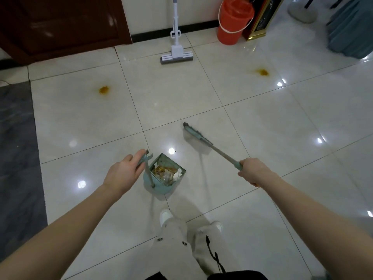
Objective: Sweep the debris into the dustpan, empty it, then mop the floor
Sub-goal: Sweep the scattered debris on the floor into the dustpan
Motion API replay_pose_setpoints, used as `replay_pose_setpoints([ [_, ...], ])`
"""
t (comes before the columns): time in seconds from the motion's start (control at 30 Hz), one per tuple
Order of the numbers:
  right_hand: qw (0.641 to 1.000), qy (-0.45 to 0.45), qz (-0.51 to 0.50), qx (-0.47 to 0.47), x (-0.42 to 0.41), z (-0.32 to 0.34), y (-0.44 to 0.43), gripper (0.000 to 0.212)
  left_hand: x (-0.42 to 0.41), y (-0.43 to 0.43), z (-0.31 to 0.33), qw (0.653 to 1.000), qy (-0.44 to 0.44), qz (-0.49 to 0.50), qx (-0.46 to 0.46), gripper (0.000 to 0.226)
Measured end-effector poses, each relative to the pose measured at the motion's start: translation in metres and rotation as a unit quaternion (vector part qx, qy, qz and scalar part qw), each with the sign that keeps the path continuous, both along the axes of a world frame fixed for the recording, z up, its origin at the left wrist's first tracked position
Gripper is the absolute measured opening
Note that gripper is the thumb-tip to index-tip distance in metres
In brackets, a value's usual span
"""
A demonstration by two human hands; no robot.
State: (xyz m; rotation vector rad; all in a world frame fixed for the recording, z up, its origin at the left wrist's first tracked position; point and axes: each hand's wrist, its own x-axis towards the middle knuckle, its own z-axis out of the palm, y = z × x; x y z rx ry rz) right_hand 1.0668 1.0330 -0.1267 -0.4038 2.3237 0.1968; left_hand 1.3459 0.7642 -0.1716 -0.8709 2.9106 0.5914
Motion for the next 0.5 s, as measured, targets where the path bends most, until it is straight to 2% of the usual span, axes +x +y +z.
replay_pose_setpoints([
  [0.13, 0.995, 0.038, 0.076, 0.043, 0.016, -0.021, -0.005, 0.026, -0.002, 0.014, -0.007, 1.000, -0.002, 0.002, 0.005, 0.033],
  [0.3, 0.981, 0.022, 0.165, 0.096, 0.047, -0.039, 0.006, 0.031, -0.001, 0.017, -0.012, 1.000, -0.018, 0.011, 0.004, 0.035],
  [0.5, 0.946, 0.018, 0.304, 0.112, 0.062, -0.017, 0.044, 0.031, -0.002, 0.019, -0.011, 1.000, -0.008, 0.008, -0.006, 0.035],
])
